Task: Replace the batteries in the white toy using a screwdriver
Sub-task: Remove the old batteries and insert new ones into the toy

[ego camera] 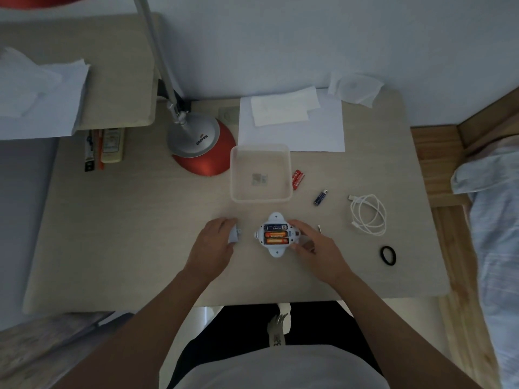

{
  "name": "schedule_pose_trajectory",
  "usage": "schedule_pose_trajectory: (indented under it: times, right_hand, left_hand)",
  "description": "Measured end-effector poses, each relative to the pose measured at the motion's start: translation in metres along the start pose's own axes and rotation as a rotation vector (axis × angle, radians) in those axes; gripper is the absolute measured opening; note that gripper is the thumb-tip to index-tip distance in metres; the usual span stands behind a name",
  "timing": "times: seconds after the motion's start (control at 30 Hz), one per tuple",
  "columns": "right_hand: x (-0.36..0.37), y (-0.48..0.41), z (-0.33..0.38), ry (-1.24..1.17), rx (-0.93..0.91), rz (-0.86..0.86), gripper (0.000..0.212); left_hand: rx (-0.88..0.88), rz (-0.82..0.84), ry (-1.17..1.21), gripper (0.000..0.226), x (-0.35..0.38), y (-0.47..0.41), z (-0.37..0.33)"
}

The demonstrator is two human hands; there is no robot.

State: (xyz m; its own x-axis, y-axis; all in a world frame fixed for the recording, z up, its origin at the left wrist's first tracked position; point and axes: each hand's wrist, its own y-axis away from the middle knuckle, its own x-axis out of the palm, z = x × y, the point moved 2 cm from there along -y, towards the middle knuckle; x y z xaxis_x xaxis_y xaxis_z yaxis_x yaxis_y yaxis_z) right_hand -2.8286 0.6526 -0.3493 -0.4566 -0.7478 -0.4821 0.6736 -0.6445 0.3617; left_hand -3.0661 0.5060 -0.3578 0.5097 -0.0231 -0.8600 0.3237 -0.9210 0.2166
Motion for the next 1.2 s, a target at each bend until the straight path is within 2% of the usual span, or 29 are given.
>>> schedule_pose_trajectory:
  times: [0.2,0.37,0.5,0.73,1.2]
  right_hand:
    - [-0.001,0.000,0.003,0.011,-0.019,0.000,0.052]
    - [-0.001,0.001,0.003,0.017,-0.020,-0.021,0.052]
    - [-0.002,0.000,0.004,0.029,-0.022,-0.032,0.052]
    - [-0.002,-0.002,0.002,0.023,-0.002,-0.014,0.056]
    - [-0.007,-0.005,0.008,0.026,-0.026,0.003,0.051]
  left_hand:
    - [0.125,-0.029,-0.070,0.070,-0.005,-0.005,-0.016]
    - [0.214,0.010,0.003,0.072,-0.004,-0.007,-0.043]
    - [0.319,0.076,0.042,0.071,-0.005,-0.017,-0.062]
    - [0.448,0.221,-0.149,0.069,-0.009,-0.039,-0.072]
    - [0.479,0.388,-0.380,0.066,-0.028,-0.060,-0.089]
